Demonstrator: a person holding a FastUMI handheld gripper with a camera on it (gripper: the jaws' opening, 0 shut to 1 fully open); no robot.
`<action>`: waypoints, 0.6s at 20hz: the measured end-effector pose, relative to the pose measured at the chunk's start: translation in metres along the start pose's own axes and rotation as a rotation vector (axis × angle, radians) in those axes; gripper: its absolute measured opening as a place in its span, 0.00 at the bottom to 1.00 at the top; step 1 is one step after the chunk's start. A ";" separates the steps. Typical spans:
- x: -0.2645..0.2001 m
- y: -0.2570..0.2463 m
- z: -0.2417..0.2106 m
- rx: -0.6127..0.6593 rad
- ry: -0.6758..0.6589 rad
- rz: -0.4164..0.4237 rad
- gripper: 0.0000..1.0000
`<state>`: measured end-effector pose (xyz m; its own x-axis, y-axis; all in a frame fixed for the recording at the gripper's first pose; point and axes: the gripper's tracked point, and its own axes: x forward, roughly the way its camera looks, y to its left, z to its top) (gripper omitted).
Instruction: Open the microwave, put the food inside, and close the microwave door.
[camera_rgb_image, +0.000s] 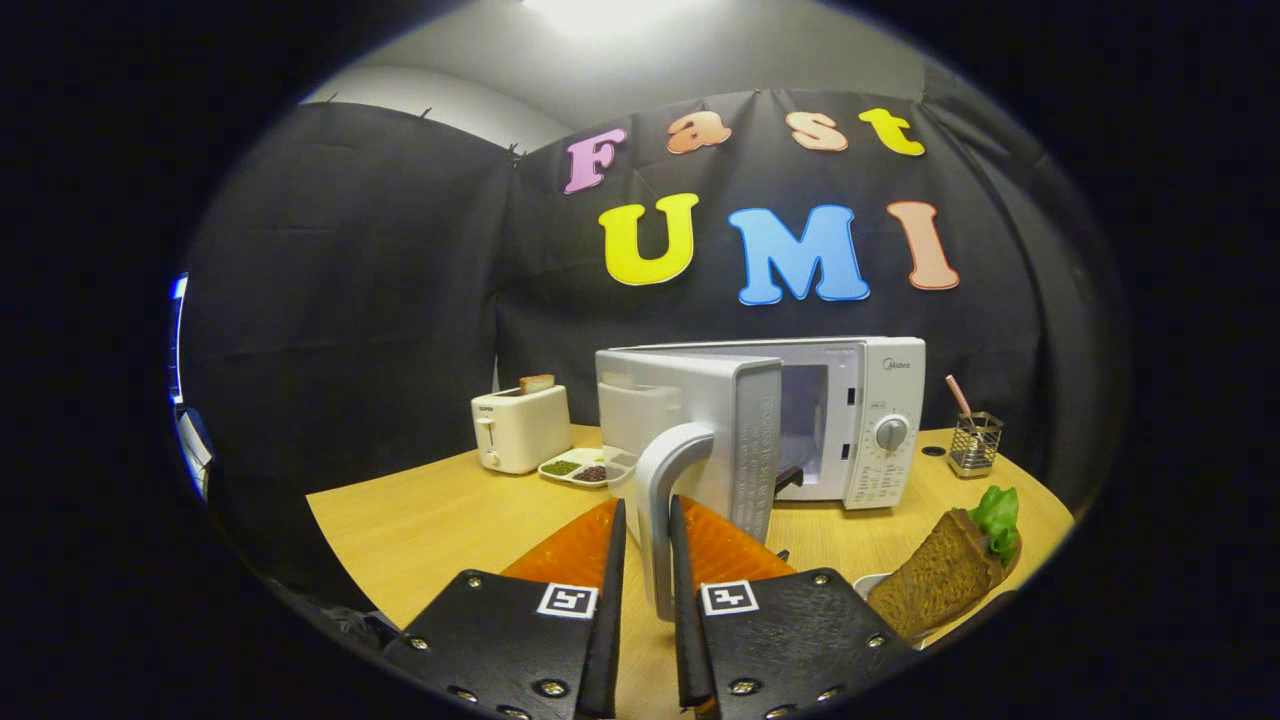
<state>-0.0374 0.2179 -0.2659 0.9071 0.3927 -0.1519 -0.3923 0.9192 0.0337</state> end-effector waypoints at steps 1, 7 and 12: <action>-0.002 0.010 -0.001 0.004 0.002 0.021 0.24; -0.008 0.061 -0.006 0.008 0.013 0.116 0.24; -0.003 0.102 -0.008 0.032 0.018 0.179 0.24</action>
<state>-0.0808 0.3103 -0.2698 0.8203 0.5496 -0.1581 -0.5418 0.8354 0.0929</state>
